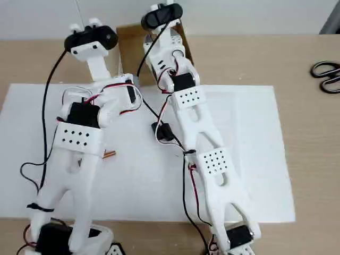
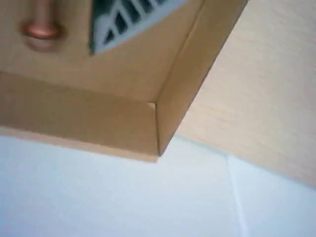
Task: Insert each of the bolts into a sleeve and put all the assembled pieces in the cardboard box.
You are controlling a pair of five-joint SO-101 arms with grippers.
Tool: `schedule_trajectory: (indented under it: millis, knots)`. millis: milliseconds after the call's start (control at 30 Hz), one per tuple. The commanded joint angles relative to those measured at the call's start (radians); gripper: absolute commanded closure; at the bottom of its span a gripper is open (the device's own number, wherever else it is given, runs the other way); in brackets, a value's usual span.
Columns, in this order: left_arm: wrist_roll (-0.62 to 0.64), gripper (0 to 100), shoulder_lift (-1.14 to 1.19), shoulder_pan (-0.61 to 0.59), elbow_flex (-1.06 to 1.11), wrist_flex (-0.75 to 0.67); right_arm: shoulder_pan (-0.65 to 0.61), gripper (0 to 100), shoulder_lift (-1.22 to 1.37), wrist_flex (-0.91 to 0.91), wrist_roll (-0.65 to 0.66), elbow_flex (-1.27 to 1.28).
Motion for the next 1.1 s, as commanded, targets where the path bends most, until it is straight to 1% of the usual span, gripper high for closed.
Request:
schedule_trajectory:
  millis: [0,33,100,200,400,500,567,667,833,933,1000,1067]
  knots:
    - [0.002,89,-0.049,0.003,-0.047,0.005,0.007,77.8,-0.033,0.007,0.011,-0.068]
    - [0.002,89,-0.049,0.002,-0.048,0.005,0.007,77.8,-0.033,0.025,0.011,-0.097]
    - [0.002,89,-0.049,-0.002,-0.048,0.005,-0.001,77.8,-0.033,0.119,0.011,-0.198]
    - [0.005,89,-0.051,-0.003,-0.048,0.002,-0.002,77.8,-0.077,0.288,0.008,-0.203]
    - [0.008,89,-0.124,-0.002,-0.056,-0.005,0.001,77.7,-0.367,0.785,0.009,-0.195]
    - [0.008,89,-0.155,-0.003,-0.053,-0.002,-0.024,77.7,-0.440,1.004,0.006,-0.196]
    - [0.008,89,-0.167,-0.006,-0.047,0.000,-0.033,77.7,-0.461,1.115,0.005,-0.196]
    - [0.008,89,-0.167,-0.018,-0.036,0.006,-0.028,77.8,-0.469,1.142,0.005,-0.193]
    - [0.008,89,-0.166,-0.015,-0.036,0.133,-0.038,78.5,-0.472,1.155,-0.015,-0.161]
    - [0.008,89,-0.167,-0.018,-0.036,0.222,-0.041,83.3,-0.490,1.158,-0.031,-0.063]
    - [0.008,89,-0.167,-0.035,-0.036,0.269,-0.041,85.7,-0.541,1.158,-0.035,0.054]
    - [0.008,89,-0.167,-0.057,-0.036,0.293,-0.053,85.8,-0.611,1.155,-0.037,0.210]
